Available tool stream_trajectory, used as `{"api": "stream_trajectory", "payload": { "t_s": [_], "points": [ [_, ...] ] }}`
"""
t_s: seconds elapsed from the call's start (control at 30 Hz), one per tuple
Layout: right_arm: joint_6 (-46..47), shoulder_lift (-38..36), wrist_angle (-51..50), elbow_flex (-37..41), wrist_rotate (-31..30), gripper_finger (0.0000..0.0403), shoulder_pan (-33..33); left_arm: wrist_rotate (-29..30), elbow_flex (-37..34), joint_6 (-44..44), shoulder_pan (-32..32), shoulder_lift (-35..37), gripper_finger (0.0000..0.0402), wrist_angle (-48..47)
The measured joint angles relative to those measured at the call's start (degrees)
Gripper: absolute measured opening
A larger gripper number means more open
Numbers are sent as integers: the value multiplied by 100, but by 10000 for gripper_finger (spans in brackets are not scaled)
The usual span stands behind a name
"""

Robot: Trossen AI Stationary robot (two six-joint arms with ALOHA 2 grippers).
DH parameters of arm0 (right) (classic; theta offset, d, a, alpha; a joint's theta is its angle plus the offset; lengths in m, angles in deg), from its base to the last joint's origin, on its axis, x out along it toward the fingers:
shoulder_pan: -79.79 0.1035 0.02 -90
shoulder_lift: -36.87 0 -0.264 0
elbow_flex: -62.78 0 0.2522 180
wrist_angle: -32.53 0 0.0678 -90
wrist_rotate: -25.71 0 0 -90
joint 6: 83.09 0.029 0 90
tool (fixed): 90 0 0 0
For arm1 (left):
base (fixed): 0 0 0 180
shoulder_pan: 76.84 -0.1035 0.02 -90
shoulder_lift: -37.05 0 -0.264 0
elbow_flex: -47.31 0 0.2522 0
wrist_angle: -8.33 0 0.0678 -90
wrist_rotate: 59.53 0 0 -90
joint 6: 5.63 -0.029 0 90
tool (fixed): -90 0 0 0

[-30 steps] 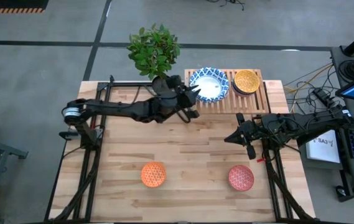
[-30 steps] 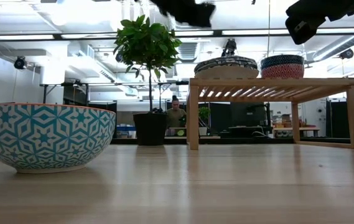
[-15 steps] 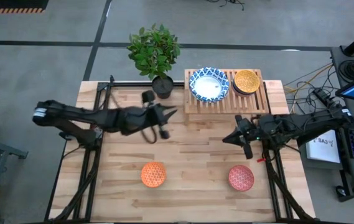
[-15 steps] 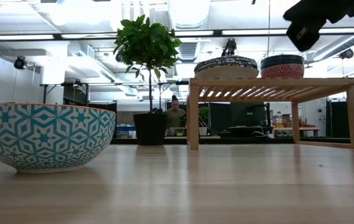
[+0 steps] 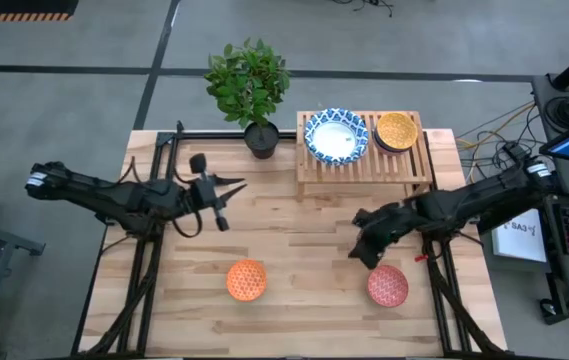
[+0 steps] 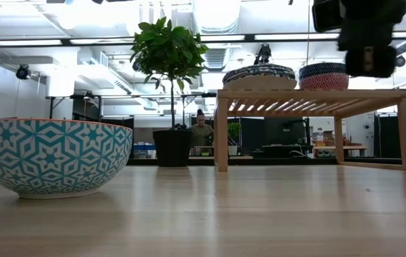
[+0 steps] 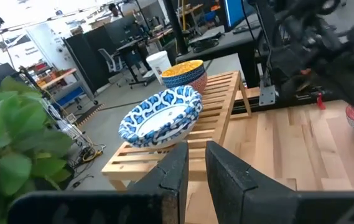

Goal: Place and stack bowls onto a shelf
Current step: Stack the red bowl on top of the yellow bowl on the shelf

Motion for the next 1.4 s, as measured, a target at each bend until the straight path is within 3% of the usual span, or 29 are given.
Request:
{"api": "stream_trajectory", "payload": {
  "t_s": [0.37, 0.63, 0.83, 1.1, 1.4],
  "points": [
    [1587, 2333, -3282, -2420, 1291, 9, 651, 0, -584, 209, -4, 569, 38, 1],
    [1752, 3476, -3698, -3447, 1532, 17, 769, 156, -876, 205, -2, 548, 38, -7],
    [1934, 4080, -3832, -3612, 1862, 84, 783, 842, -929, 152, 1, 627, 38, -6],
    [1892, 4417, -4888, -3608, 1900, 188, 822, 861, -987, 145, 2, 658, 38, -106],
    [2103, 4459, -4716, -3579, 1336, 211, 846, 887, -987, 121, 0, 656, 38, -103]
  ]
}}
